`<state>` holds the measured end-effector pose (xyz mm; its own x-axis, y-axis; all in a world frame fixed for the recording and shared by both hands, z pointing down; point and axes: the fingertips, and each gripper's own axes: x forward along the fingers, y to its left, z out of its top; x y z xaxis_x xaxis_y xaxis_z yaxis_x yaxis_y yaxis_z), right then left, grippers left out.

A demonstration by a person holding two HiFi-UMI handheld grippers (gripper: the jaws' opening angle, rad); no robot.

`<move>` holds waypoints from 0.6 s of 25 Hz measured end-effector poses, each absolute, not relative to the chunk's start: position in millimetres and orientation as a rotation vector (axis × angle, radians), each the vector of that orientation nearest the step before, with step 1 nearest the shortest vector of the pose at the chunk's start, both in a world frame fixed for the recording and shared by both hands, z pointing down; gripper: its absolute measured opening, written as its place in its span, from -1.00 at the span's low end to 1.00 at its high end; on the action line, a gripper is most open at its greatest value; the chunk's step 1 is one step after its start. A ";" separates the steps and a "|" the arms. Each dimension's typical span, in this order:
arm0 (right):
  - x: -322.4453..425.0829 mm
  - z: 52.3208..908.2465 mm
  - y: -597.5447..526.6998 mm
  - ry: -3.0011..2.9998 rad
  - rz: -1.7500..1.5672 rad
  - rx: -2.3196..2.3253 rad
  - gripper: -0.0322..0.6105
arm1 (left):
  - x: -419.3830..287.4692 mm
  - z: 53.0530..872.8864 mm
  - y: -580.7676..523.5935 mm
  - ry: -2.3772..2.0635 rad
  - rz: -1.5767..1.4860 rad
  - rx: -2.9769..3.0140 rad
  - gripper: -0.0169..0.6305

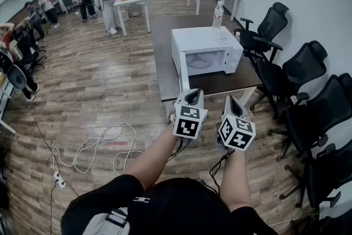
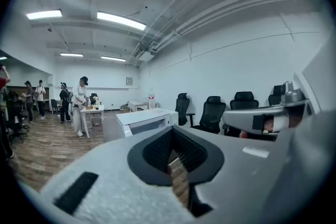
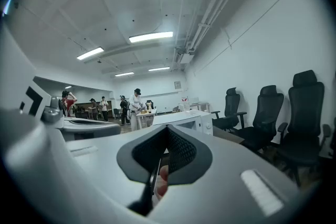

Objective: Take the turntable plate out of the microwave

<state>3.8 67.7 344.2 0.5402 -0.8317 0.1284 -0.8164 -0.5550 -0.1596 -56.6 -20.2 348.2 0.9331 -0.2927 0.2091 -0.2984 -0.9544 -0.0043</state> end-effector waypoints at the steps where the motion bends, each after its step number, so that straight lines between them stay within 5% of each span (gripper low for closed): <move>1: 4.8 344.3 69.4 1.442 -0.289 -2.685 -0.89 | -55.5 348.4 -18.4 -0.470 0.323 3.062 -0.95; 15: 20.3 353.0 93.6 1.513 -0.318 -2.612 -0.88 | -36.6 355.0 7.6 -0.545 0.323 3.057 -0.95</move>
